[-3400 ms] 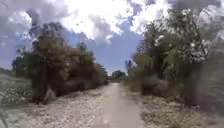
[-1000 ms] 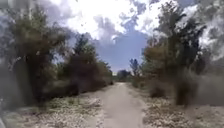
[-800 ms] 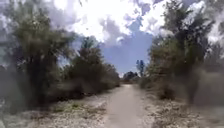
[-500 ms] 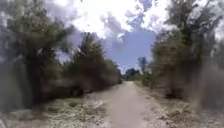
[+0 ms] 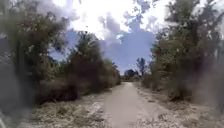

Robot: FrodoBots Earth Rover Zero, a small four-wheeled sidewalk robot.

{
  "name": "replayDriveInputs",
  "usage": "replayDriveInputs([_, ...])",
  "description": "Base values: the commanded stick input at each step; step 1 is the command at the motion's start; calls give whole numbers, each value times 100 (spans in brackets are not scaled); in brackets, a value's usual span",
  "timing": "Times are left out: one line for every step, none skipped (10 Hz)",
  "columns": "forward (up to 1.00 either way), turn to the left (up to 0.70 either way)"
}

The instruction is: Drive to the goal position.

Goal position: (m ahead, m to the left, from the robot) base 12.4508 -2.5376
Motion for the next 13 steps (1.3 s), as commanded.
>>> replayDriveInputs([70, 0])
replayDriveInputs([70, 0])
replayDriveInputs([70, 0])
replayDriveInputs([70, 0])
replayDriveInputs([70, 0])
replayDriveInputs([70, 0])
replayDriveInputs([70, 0])
replayDriveInputs([70, 0])
replayDriveInputs([70, 0])
replayDriveInputs([70, 0])
replayDriveInputs([70, 0])
replayDriveInputs([70, 0])
replayDriveInputs([70, 0])
